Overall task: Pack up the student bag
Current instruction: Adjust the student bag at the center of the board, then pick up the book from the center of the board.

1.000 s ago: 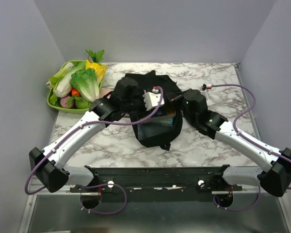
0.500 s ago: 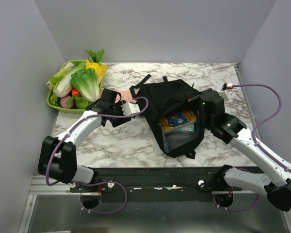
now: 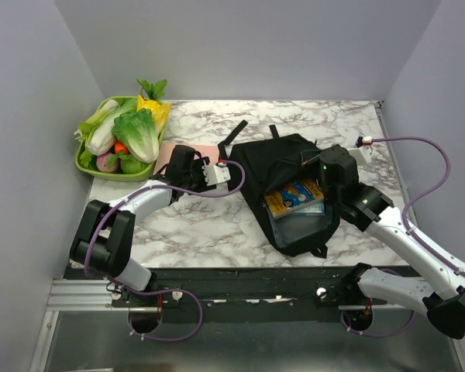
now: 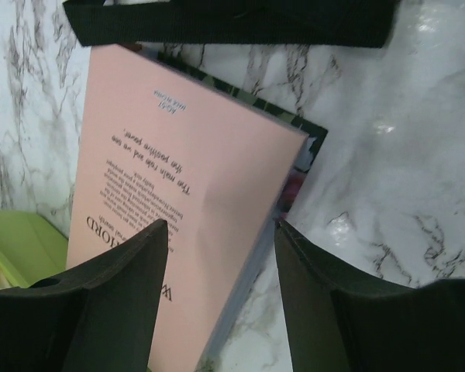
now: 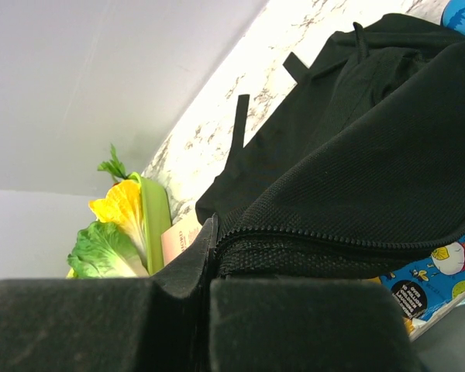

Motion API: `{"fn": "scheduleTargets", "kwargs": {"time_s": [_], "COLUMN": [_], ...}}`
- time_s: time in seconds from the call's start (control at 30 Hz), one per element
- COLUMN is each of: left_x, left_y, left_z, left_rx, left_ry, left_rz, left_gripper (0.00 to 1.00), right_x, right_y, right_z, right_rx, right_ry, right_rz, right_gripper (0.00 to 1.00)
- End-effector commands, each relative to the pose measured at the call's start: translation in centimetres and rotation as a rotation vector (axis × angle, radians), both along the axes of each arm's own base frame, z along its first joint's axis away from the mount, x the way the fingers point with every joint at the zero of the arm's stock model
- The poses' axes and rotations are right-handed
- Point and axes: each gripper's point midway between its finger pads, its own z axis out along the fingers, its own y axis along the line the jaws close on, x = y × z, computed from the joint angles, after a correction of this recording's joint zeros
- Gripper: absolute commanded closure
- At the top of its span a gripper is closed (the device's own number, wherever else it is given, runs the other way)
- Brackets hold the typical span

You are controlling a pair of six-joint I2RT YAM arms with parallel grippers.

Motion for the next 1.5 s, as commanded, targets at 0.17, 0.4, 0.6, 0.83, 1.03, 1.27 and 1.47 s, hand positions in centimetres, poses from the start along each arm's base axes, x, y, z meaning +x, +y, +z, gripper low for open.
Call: {"fn": "scheduleTargets", "kwargs": {"time_s": [0.17, 0.4, 0.6, 0.83, 1.03, 1.27, 1.47], "left_x": [-2.4, -0.6, 1.2, 1.9, 2.3, 3.0, 1.5], "left_y": [-4.2, -5.1, -5.4, -5.5, -5.4, -4.1, -3.7], "left_z": [-1.1, -0.4, -1.2, -2.7, -2.3, 0.3, 6.9], "left_rx": [-0.011, -0.041, -0.028, -0.02, -0.039, -0.05, -0.13], "left_ry": [-0.078, -0.245, -0.288, -0.267, -0.295, -0.382, -0.426], "left_rz": [-0.147, -0.114, -0.067, -0.043, -0.016, 0.075, 0.079], "left_gripper": [0.34, 0.34, 0.37, 0.48, 0.76, 1.0, 1.0], "right_x": [0.8, 0.9, 0.9, 0.9, 1.0, 0.9, 1.2], "right_y": [-0.9, -0.6, -0.6, -0.5, -0.3, -0.5, -0.3], "right_z": [2.5, 2.6, 2.6, 2.9, 2.7, 2.8, 2.8], "right_rx": [0.039, 0.042, 0.042, 0.046, 0.049, 0.047, 0.043], "right_ry": [-0.077, -0.076, -0.08, -0.088, -0.085, -0.087, -0.085], "right_rz": [-0.061, -0.054, -0.052, -0.048, -0.043, -0.045, -0.044], "right_gripper": [0.99, 0.99, 0.99, 0.99, 0.99, 0.99, 0.99]}}
